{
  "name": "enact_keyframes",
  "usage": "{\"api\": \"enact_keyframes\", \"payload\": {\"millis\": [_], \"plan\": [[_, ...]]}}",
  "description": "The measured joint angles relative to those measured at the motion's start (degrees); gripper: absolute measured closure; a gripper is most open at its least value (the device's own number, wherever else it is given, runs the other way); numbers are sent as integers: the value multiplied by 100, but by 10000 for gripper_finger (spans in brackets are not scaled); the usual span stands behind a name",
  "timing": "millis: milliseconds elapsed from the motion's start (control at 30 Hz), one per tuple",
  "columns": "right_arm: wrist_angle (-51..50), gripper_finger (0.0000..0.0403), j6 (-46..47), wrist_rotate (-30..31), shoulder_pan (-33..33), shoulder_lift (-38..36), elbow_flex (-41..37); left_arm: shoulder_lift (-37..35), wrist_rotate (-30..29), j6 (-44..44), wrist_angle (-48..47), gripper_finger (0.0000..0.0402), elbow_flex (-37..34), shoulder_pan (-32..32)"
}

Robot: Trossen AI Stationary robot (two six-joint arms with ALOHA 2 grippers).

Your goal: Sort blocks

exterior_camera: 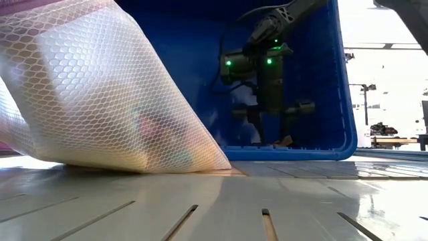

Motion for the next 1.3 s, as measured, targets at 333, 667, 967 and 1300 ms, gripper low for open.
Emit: {"api": "enact_keyframes", "payload": {"millis": [333,667,967,1300], "plan": [[31,222,566,78,-293,219,2,0,2,7,-4,400,0,-24],[258,222,428,22,-300,658,29,2,7,9,-4,400,0,-42],[371,249,-320,31,-211,662,35,2,5,7,-2,400,0,-42],[264,315,-593,-109,-121,562,130,2,48,-196,-2,400,0,-42]]}}
